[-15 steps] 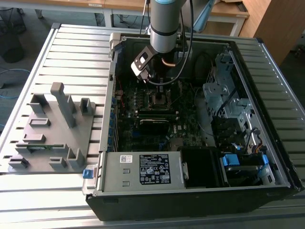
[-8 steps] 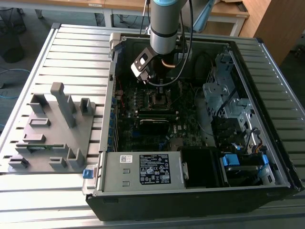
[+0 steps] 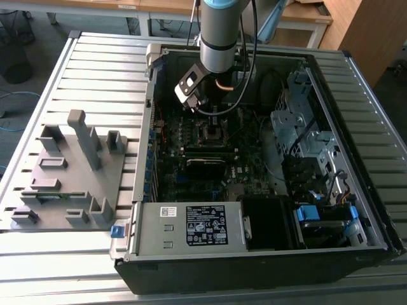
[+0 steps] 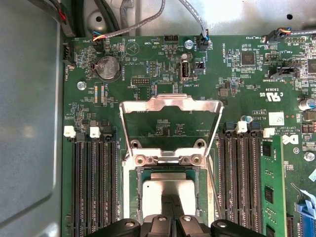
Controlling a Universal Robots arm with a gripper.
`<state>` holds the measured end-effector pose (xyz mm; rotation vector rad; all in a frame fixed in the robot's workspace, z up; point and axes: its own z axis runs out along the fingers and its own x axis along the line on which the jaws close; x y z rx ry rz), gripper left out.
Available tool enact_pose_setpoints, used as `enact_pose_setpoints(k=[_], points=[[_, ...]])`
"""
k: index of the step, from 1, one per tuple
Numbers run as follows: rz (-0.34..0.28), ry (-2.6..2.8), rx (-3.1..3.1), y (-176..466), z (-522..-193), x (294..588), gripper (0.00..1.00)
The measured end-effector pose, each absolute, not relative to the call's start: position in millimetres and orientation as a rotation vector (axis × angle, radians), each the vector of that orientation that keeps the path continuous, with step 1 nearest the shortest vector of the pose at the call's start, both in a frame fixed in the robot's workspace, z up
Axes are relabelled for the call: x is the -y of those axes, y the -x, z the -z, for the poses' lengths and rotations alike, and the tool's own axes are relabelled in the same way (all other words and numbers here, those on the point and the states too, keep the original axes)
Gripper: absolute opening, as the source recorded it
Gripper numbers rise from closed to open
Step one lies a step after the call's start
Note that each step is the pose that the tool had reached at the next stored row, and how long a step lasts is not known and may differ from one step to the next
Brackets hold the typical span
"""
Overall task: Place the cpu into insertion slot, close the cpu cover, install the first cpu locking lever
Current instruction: 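Place the cpu into insertion slot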
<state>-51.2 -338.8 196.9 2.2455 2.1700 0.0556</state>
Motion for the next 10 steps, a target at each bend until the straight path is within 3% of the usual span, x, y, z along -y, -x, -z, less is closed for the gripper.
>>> enact_pose_setpoints(k=[10], points=[[-0.057,-2.246,-2.170,51,-213,339,0.10]])
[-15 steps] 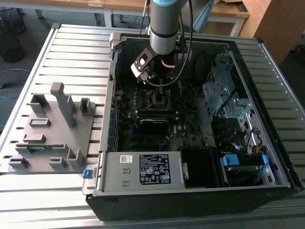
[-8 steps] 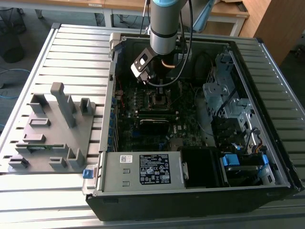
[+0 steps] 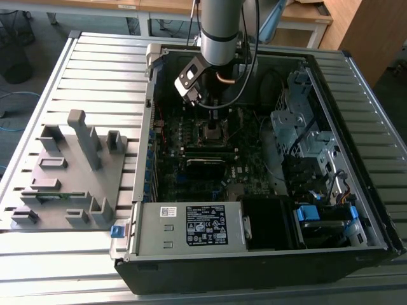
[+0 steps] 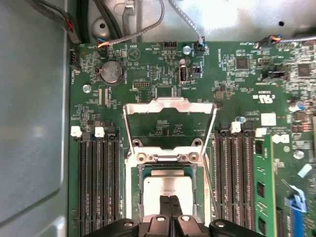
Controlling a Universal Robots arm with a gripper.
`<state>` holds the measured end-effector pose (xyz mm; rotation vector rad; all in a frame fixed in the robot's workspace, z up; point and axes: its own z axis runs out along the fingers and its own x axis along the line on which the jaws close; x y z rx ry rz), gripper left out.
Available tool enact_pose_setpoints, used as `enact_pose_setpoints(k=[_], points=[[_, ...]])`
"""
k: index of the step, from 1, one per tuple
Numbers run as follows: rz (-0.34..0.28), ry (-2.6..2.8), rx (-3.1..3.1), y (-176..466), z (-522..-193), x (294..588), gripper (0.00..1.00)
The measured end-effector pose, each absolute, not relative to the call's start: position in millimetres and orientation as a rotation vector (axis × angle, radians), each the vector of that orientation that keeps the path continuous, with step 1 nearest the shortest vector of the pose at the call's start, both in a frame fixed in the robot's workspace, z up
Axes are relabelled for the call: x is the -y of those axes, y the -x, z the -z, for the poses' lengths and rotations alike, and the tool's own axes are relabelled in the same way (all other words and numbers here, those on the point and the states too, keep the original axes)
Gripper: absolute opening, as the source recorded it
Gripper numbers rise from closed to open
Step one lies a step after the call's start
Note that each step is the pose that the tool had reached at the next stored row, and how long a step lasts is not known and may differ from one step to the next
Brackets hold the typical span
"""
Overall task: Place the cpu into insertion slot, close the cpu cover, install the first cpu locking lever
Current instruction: 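Place the cpu into insertion slot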
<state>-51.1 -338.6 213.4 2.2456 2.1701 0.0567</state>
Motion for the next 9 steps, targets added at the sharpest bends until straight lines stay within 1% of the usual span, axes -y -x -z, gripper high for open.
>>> enact_pose_setpoints(k=[9], points=[[-0.057,-2.246,-2.170,51.1,-217.3,338.6,0.10]])
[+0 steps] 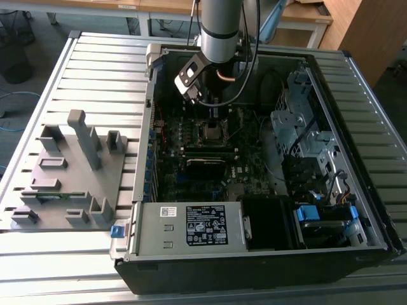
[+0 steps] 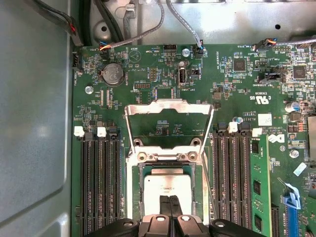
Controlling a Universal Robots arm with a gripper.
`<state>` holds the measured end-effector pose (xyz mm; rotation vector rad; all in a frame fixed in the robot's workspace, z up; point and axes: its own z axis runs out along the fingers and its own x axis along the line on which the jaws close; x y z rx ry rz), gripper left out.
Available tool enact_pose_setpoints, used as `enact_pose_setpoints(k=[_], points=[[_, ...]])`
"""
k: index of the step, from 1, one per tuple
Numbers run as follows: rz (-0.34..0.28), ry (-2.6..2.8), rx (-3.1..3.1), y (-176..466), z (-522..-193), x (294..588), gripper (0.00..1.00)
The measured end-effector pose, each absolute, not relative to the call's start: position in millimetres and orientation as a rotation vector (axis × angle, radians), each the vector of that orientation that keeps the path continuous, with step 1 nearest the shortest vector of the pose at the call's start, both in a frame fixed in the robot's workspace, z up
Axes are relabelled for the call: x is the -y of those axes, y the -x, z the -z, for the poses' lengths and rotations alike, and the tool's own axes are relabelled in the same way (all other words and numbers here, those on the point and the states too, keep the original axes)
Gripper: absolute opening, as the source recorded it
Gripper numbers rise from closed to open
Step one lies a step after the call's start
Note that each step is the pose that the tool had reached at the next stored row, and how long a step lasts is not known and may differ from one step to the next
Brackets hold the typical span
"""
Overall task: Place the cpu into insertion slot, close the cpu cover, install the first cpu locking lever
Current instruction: 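Place the cpu into insertion slot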
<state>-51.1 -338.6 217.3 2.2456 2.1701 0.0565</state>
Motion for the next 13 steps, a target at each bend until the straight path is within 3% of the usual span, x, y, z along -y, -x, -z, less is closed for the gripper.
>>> enact_pose_setpoints(k=[13], points=[[-0.057,-2.246,-2.170,51.1,-225.2,338.6,0.10]])
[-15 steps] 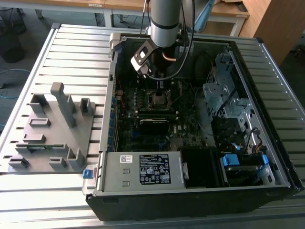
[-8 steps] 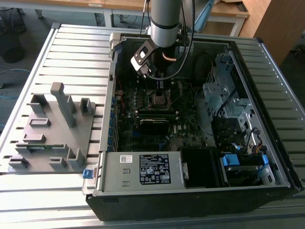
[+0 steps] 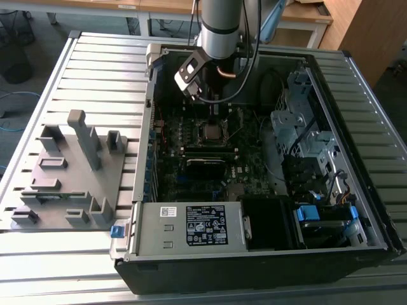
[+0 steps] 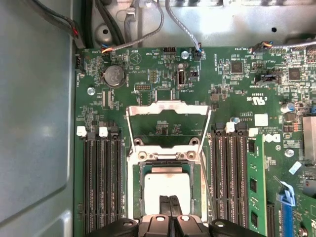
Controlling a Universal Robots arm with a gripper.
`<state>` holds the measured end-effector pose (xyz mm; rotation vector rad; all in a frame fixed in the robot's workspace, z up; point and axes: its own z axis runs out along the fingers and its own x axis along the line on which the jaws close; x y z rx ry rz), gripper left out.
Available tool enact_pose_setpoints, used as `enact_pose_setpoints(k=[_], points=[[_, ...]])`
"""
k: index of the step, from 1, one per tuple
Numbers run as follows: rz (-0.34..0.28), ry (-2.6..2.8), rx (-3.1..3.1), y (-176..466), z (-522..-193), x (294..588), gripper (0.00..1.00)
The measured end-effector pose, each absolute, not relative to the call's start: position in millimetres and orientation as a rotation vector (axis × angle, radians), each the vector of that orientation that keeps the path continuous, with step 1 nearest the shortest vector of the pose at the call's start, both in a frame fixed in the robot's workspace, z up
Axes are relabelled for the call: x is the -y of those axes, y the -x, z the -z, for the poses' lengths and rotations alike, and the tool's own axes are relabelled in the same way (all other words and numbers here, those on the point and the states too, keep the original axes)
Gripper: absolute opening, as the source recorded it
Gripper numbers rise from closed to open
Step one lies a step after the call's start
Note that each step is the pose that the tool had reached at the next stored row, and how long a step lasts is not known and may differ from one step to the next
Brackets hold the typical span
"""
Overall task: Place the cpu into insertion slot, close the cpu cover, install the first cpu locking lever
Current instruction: 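Place the cpu into insertion slot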
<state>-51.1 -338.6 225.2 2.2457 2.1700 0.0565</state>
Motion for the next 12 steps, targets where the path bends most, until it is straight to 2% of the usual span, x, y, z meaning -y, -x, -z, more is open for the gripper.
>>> enact_pose_setpoints(k=[12], points=[[-0.057,-2.246,-2.170,51,-248,339,0.10]])
